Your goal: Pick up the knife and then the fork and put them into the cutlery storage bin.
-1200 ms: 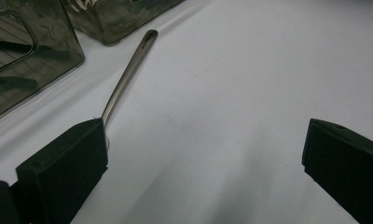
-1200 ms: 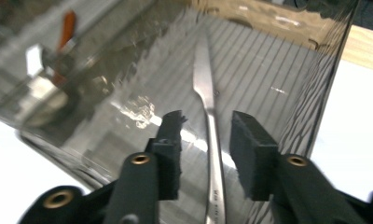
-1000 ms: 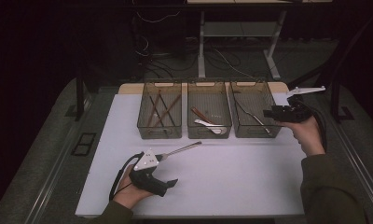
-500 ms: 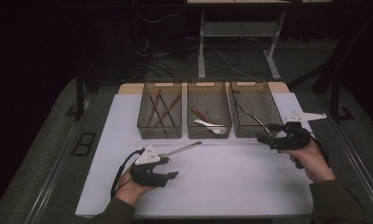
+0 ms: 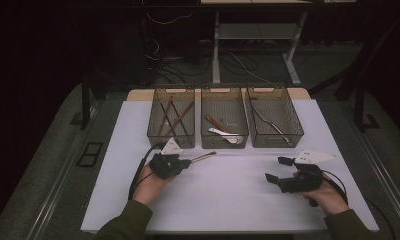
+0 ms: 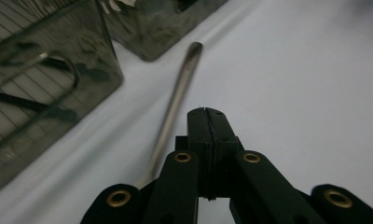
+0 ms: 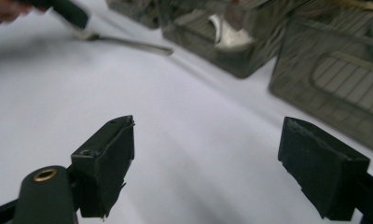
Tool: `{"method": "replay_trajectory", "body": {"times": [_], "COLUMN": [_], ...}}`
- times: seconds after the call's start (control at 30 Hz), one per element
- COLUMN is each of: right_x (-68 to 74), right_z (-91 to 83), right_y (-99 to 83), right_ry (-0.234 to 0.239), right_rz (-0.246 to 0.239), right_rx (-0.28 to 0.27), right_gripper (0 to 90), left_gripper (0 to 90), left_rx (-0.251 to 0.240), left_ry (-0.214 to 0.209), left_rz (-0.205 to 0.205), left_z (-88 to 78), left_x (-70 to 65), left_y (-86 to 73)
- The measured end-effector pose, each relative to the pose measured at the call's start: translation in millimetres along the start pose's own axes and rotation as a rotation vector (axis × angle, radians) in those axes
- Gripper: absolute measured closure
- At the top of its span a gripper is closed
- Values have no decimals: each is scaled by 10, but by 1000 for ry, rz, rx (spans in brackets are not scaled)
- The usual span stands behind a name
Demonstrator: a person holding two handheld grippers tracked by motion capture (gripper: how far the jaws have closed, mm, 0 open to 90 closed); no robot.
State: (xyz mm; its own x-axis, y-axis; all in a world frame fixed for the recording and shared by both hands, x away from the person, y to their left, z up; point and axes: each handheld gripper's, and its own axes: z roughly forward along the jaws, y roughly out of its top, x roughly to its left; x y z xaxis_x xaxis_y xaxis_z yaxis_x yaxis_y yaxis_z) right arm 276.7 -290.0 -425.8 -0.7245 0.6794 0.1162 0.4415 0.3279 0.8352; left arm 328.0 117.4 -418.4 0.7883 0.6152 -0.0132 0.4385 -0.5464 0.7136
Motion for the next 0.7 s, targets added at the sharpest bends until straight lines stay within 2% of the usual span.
{"method": "replay_trajectory", "body": {"times": [0.1,0.2,0.3,0.43,0.6,0.7], "right_x": [41,54,69,49,31,33], "right_z": [10,2,-13,-23,-16,-18], "right_y": [-70,-128,-158,-158,-173,-172], "right_ry": [-6,4,21,20,22,22], "right_rz": [-10,1,-2,9,11,12], "right_rx": [22,15,16,4,6,6], "right_gripper": [180,180,180,180,180,180], "left_gripper": [894,894,894,894,894,895], "left_rx": [9,43,72,122,133,149], "left_ry": [25,60,54,51,26,4], "left_rz": [-6,-14,-43,-51,-63,-43], "left_z": [112,219,311,394,374,348], "left_x": [73,144,218,260,247,228], "left_y": [87,135,141,112,97,90]}}
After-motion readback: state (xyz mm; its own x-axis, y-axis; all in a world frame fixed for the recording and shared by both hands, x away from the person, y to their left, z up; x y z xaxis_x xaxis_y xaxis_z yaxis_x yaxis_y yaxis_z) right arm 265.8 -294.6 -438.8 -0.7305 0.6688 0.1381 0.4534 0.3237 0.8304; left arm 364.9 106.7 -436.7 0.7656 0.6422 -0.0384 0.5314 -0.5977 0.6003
